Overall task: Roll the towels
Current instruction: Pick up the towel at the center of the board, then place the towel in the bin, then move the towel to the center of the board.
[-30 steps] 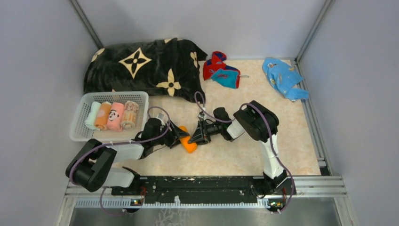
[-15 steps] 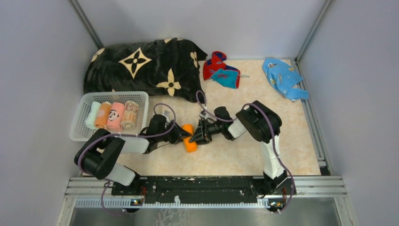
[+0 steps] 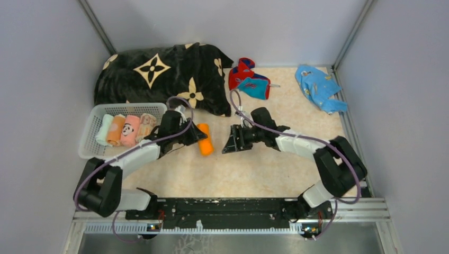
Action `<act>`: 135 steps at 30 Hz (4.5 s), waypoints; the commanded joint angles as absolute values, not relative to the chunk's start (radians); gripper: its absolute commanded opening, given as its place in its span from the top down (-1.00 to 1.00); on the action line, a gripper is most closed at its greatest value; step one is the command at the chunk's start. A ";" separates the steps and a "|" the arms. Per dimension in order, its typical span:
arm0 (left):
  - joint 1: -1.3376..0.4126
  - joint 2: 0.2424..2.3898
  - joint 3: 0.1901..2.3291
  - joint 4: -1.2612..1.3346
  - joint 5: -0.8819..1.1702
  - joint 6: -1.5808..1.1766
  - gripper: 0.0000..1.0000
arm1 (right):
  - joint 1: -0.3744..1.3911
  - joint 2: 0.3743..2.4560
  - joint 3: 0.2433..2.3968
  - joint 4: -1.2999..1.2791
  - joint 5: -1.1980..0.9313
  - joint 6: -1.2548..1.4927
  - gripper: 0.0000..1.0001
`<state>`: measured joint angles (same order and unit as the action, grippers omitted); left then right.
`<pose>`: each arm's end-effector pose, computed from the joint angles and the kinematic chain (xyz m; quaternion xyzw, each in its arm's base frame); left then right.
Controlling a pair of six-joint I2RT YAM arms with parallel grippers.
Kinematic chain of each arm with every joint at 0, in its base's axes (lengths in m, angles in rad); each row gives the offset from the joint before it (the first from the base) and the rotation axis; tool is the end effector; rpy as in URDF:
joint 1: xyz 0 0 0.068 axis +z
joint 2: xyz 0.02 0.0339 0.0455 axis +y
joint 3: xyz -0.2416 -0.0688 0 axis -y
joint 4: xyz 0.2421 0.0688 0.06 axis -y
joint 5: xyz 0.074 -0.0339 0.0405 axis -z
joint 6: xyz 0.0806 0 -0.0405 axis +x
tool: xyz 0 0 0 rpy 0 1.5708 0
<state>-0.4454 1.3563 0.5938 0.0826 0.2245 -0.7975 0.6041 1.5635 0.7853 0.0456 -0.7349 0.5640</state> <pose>0.2664 -0.1470 0.1298 -0.1095 0.8913 -0.3315 0.2892 0.2427 0.2332 0.1384 -0.1632 0.8494 0.4832 0.1359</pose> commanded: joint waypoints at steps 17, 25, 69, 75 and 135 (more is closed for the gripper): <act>0.202 1.292 1.101 -0.561 0.642 -0.153 0.78 | 0.577 1.236 0.772 -0.205 -0.567 0.252 -0.36; 0.285 1.493 1.174 -0.665 0.645 -0.044 0.76 | 0.582 1.211 0.749 -0.176 -0.586 0.252 -0.46; 0.008 1.903 1.239 -0.655 -0.021 -0.037 0.49 | 0.617 1.204 0.756 -0.181 -0.534 0.218 -0.46; 0.007 1.817 1.251 -0.674 0.001 -0.031 0.07 | 0.617 1.184 0.765 -0.196 -0.508 0.213 -0.46; 0.008 0.980 0.806 -0.277 0.551 -0.134 -0.96 | 0.145 2.179 1.527 0.125 -0.222 0.399 1.00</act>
<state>0.0109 0.9703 0.8093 -0.3267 0.4599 -0.1345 0.1410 2.2719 1.5845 0.0925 -0.2005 0.4160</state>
